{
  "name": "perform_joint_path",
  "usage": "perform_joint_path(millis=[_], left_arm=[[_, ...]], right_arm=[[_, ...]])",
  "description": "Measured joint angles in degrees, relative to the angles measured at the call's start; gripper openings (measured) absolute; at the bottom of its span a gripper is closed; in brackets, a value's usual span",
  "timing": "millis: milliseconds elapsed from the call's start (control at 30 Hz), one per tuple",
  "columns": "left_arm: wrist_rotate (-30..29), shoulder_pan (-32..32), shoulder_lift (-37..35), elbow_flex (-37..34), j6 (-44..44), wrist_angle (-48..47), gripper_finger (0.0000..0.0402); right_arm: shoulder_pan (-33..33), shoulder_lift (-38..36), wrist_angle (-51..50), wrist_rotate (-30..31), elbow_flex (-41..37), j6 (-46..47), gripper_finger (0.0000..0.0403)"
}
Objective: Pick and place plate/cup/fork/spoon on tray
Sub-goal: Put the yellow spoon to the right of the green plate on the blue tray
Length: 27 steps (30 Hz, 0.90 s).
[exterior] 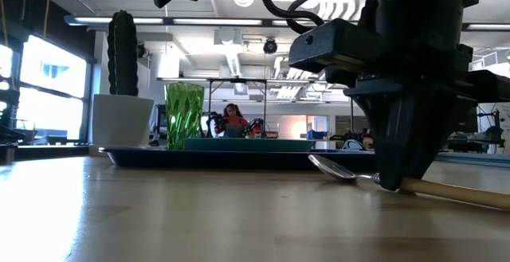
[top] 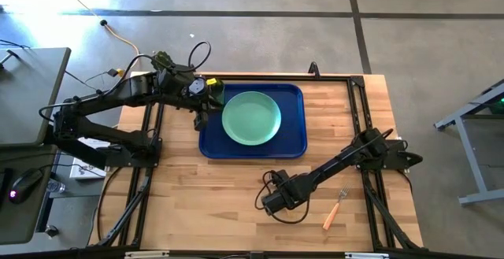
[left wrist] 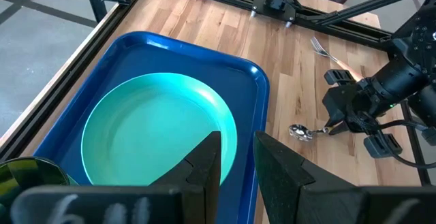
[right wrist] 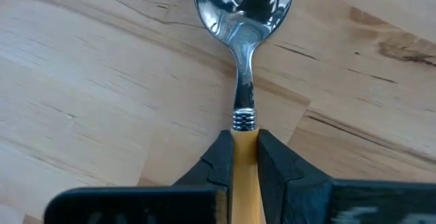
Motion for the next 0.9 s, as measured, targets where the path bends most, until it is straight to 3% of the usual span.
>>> perform_joint_path(millis=[900], left_arm=[[0.0, 0.0, 0.0, 0.0, 1.0, 0.0, 0.0076]], right_arm=[[-3.2, -0.2, 2.2, 7.2, 2.6, 1.3, 0.0021]])
